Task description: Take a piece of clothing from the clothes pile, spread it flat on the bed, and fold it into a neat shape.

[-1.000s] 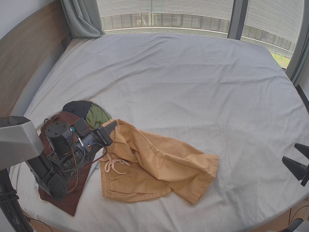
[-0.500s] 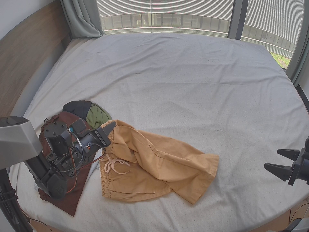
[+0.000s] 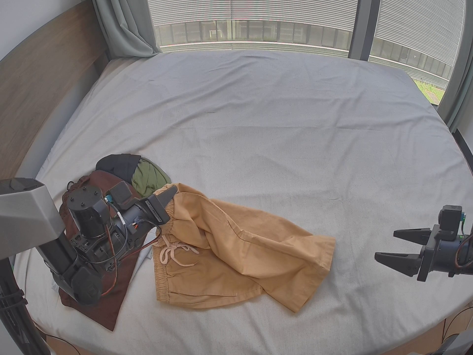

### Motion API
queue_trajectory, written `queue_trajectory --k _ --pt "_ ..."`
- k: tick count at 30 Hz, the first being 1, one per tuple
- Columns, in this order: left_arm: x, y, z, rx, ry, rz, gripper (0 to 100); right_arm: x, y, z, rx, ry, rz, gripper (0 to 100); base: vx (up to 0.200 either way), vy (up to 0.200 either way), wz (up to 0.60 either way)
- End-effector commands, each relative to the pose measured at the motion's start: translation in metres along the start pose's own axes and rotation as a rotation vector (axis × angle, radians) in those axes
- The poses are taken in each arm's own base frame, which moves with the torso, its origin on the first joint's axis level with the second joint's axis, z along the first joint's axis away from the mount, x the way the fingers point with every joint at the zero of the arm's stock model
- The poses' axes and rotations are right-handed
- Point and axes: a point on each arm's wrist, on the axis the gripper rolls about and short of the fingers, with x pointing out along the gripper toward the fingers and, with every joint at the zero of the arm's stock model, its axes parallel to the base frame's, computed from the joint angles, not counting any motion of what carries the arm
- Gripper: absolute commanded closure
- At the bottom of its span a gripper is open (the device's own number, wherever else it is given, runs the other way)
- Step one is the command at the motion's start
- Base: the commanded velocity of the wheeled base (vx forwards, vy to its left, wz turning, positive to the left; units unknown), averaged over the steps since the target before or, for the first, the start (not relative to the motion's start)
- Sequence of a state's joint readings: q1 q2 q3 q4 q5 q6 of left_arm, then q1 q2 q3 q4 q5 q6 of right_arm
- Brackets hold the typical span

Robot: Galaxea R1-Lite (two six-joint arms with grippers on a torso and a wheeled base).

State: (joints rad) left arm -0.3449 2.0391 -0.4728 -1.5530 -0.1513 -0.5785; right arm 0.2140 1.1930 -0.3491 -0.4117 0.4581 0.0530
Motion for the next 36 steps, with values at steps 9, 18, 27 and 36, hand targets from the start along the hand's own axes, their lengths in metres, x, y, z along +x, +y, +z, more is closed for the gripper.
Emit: queue_trajectory --k 9,18,27,36 --pt "-0.002 0.001 -0.002 -0.003 0.008 0.006 100 0.034 -0.013 -0.021 0.119 0.158 0.067 0 0.000 0.000 0.00" --pt "-0.001 0.003 0.000 -0.004 0.002 0.008 100 0.046 -0.016 -0.030 0.144 0.222 0.078 0 0.000 0.000 0.00" --pt "-0.002 0.004 0.000 -0.005 0.002 0.013 100 0.067 -0.027 -0.053 0.184 0.292 0.088 0 0.000 0.000 0.00" --pt "-0.001 0.005 -0.001 -0.005 0.005 0.015 100 0.090 -0.039 -0.072 0.199 0.309 0.092 0 0.000 0.000 0.00"
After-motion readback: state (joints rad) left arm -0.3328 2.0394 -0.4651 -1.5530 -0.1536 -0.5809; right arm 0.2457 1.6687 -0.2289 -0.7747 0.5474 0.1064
